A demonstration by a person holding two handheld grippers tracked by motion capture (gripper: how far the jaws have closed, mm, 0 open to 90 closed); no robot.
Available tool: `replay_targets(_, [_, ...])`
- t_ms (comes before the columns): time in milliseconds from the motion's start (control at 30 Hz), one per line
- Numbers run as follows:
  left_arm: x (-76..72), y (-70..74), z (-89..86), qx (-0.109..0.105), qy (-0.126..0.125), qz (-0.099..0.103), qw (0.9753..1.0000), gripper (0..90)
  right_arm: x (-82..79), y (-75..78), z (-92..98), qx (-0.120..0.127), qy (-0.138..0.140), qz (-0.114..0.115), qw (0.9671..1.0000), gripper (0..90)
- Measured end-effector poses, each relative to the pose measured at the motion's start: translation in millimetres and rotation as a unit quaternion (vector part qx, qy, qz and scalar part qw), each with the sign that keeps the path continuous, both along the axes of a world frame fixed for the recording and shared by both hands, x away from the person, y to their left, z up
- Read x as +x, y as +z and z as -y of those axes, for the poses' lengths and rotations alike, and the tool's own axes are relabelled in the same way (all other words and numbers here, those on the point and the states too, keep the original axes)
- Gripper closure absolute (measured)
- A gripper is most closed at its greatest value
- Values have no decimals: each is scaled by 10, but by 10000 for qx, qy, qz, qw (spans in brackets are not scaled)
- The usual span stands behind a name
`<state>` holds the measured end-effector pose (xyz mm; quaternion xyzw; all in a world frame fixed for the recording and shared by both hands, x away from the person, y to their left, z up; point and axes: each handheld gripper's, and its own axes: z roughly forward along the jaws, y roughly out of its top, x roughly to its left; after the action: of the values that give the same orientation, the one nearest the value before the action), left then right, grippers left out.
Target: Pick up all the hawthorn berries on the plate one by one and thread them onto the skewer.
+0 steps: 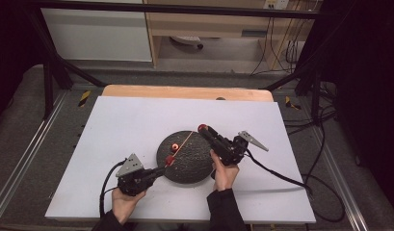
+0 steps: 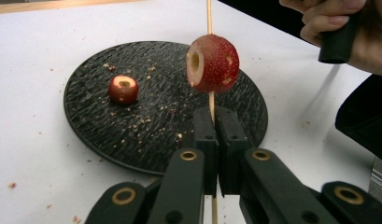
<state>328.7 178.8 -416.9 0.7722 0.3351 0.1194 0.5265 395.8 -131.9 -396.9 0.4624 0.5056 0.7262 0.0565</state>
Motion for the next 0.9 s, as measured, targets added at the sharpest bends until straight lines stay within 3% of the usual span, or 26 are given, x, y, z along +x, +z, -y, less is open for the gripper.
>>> replay_targets(333, [2,29,102,-153,-33,-11,9999,878,72,57,35,270,-223,150,9993,612])
replay_targets(900, [8,97,239,-397,-102,-60,9991,878,104,66,48,349,-389,437,9977,613])
